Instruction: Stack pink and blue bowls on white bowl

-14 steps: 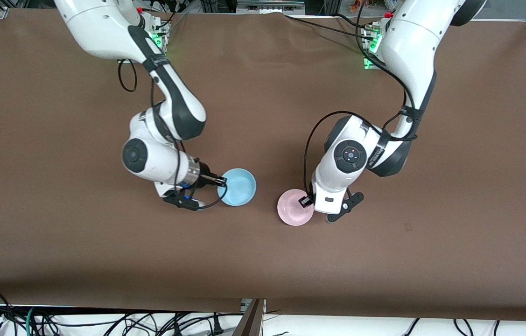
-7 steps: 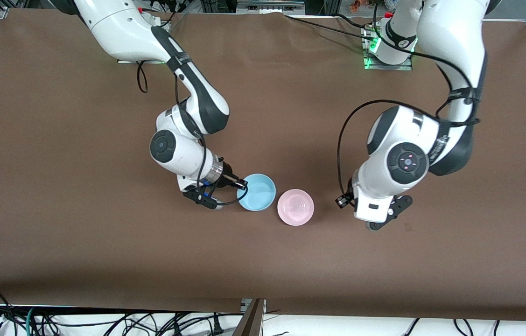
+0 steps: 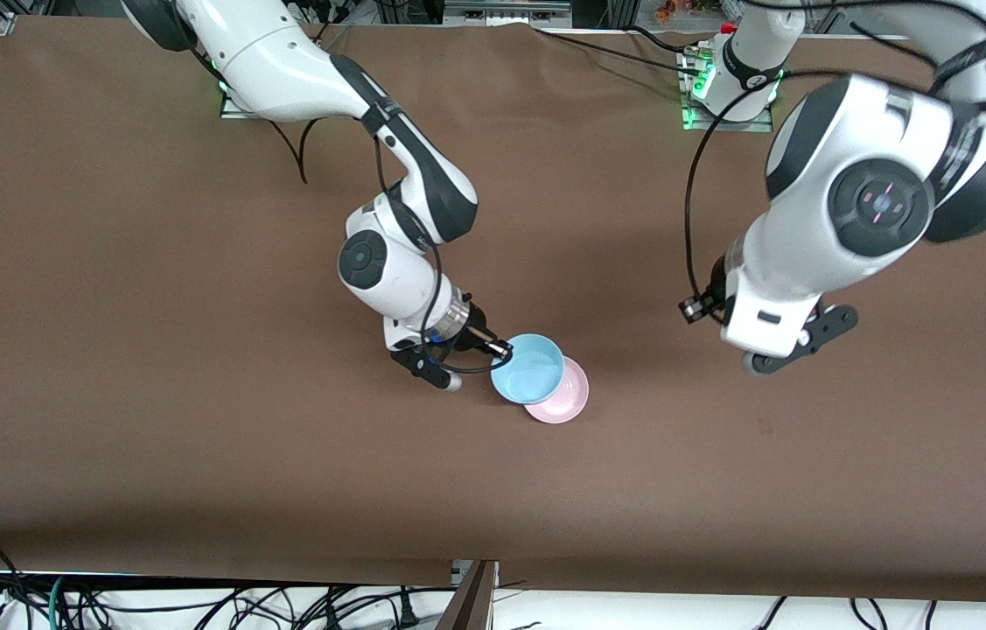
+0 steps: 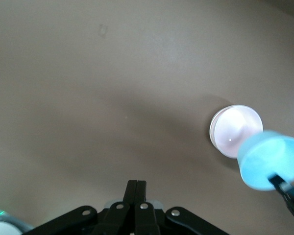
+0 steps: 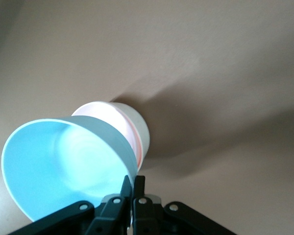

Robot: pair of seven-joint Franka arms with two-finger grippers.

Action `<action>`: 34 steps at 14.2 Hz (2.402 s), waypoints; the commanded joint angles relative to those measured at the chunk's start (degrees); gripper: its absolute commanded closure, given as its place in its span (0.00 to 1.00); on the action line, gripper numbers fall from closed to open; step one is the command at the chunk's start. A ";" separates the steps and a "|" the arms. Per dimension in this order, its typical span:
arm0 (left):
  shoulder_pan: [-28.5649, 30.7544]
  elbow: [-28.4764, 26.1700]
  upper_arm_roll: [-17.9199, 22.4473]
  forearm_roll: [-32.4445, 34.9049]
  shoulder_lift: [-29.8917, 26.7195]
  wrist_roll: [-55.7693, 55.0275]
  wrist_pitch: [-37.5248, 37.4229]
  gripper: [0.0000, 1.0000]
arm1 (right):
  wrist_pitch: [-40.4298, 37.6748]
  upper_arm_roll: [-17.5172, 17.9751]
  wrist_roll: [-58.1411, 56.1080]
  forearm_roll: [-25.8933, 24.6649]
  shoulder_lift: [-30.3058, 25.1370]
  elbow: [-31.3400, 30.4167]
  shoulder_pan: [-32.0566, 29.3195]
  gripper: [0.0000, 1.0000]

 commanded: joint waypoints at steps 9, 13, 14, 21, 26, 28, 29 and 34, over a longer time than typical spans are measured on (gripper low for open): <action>6.05 -1.12 -0.34 -3.03 -4.99 8.05 -4.02 0.97 | 2.53 -0.89 2.18 -3.15 7.18 8.54 2.57 1.00; 6.05 -1.20 -0.34 -3.03 -4.99 8.15 -4.02 0.94 | 4.72 -0.89 2.18 -4.47 8.76 8.54 3.44 1.00; 6.05 -1.20 -0.34 -3.03 -4.99 8.23 -4.02 0.94 | 4.64 -0.89 2.18 -5.17 8.76 8.54 3.45 1.00; 6.05 -1.20 -0.34 -3.03 -5.08 8.32 -4.02 0.94 | 4.81 -0.89 1.74 -6.15 9.55 8.54 3.62 1.00; 6.05 -1.20 -0.34 -2.86 -5.17 12.09 -4.02 0.91 | 4.64 -0.80 2.00 -8.87 10.17 8.45 3.62 1.00; 6.05 -1.20 -0.25 -2.86 -5.17 14.81 -4.02 0.88 | 4.64 -0.89 2.09 -8.87 10.26 8.54 3.62 1.00; 6.14 -1.20 -0.08 -2.77 -5.26 16.91 -4.10 0.87 | 4.64 -0.89 2.09 -8.78 10.26 8.54 3.62 1.00; 9.30 -2.00 0.01 -2.60 -6.84 25.52 -6.56 0.64 | -0.26 -1.07 2.53 -8.61 9.47 9.15 2.83 0.00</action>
